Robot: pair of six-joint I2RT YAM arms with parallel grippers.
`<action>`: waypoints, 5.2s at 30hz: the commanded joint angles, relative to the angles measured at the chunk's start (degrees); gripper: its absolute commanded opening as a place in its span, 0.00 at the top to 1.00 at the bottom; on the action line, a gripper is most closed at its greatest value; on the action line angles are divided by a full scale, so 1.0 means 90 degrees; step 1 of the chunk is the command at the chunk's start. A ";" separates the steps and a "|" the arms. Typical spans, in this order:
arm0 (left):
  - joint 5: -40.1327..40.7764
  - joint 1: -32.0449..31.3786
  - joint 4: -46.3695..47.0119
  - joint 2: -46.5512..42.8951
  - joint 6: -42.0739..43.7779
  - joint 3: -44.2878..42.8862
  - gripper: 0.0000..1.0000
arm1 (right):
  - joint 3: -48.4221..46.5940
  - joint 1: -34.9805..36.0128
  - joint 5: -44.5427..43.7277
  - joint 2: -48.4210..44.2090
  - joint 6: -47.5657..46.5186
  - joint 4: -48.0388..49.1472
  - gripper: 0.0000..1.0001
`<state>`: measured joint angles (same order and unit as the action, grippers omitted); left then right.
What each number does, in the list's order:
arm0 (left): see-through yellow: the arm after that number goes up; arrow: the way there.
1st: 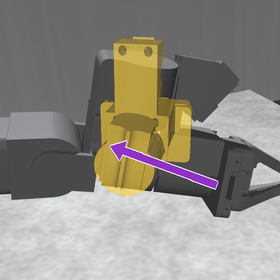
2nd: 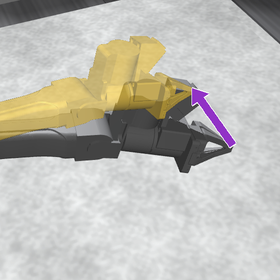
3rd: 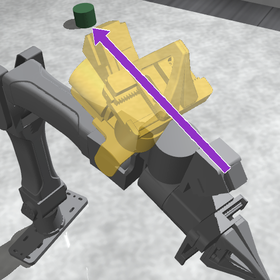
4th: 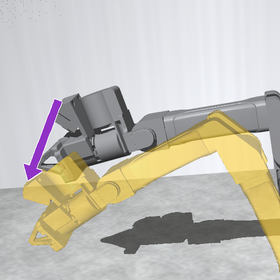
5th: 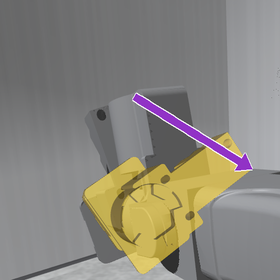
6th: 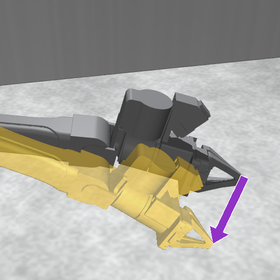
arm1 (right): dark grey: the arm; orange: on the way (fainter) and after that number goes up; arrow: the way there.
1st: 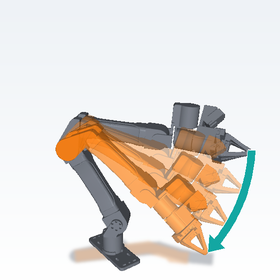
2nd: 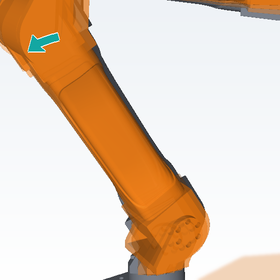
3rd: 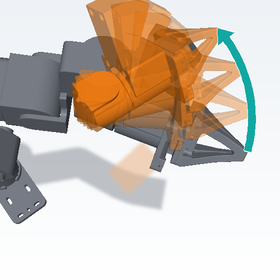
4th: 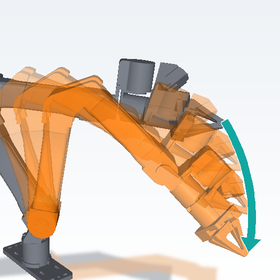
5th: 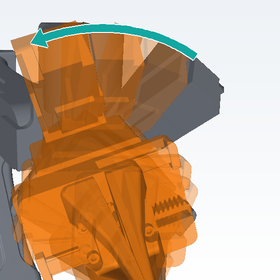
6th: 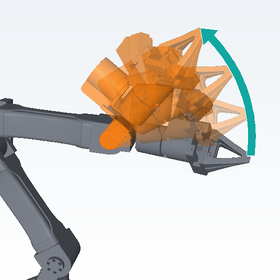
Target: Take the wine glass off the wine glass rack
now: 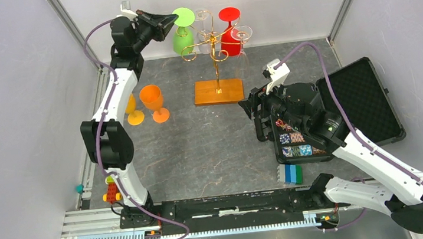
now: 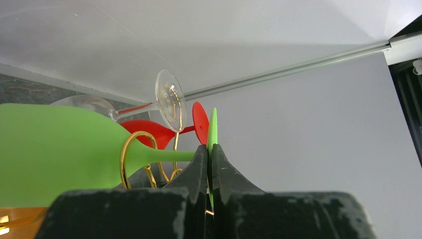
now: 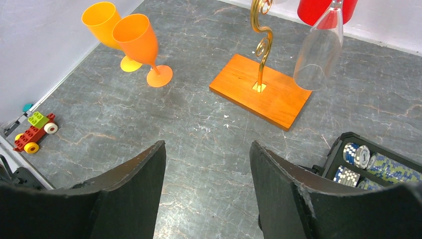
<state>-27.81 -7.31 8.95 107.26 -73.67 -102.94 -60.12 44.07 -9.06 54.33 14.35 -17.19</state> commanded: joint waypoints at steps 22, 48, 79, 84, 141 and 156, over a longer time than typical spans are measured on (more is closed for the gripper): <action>-0.0517 -0.0041 -0.0491 -0.1199 0.0493 0.0874 0.98 | 0.0157 -0.0024 0.0193 -0.0238 0.0200 0.0353 0.23; -0.1843 0.1241 0.1315 -0.5683 -0.2397 0.4004 0.98 | 0.2432 0.0071 0.2241 -0.0299 0.3425 0.6226 0.03; -0.1803 0.1163 0.4679 -0.6983 -0.6971 0.4611 0.98 | 0.0222 0.1187 0.3553 0.2667 0.4807 1.1574 0.14; -0.1759 0.1163 0.4651 -0.6970 -0.6971 0.4735 0.98 | 0.0078 0.1187 0.3691 0.2853 0.4976 1.1841 0.31; 0.2203 0.0506 -0.7157 -0.5863 0.6203 0.0885 0.00 | -0.5586 0.1704 0.0055 0.6064 -0.2087 -0.3204 1.00; 0.2038 0.0430 -0.7078 -0.5967 0.6174 0.1094 0.00 | -0.6652 0.1670 0.0142 0.7436 -0.2375 -0.3550 1.00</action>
<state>-9.17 -3.16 -55.83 54.15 -20.43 -93.19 -116.31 59.24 -7.62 119.26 -5.50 -48.56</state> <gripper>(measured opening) 0.994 0.021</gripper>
